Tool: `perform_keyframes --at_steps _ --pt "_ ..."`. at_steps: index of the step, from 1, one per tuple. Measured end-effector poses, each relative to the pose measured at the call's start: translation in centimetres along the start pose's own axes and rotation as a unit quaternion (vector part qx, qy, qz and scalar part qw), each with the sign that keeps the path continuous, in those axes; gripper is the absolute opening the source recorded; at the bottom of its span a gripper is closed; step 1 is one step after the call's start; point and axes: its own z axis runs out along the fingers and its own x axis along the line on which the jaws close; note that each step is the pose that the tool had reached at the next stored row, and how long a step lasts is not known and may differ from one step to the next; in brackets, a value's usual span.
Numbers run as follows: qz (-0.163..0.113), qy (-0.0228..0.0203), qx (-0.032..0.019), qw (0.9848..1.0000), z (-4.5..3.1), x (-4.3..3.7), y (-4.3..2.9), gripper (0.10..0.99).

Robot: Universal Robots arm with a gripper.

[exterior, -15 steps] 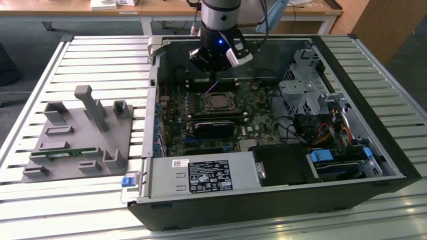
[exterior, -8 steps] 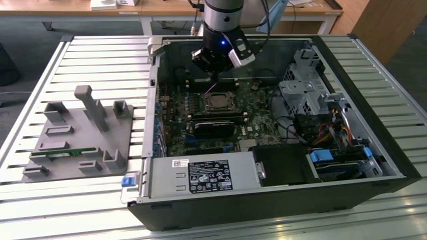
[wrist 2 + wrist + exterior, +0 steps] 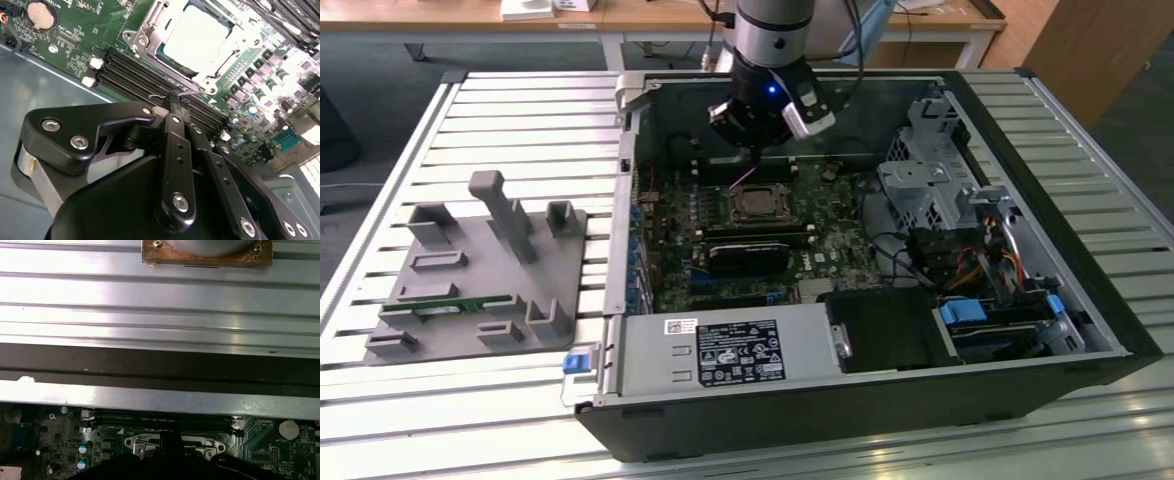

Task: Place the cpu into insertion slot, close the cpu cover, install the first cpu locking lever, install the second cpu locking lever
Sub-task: 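Install the first cpu locking lever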

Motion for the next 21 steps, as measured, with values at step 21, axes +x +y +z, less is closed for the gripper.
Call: perform_keyframes --at_steps 21 --pt "0.000 0.0000 0.0001 1.0000 3.08 -2.19 -0.40 0.106"
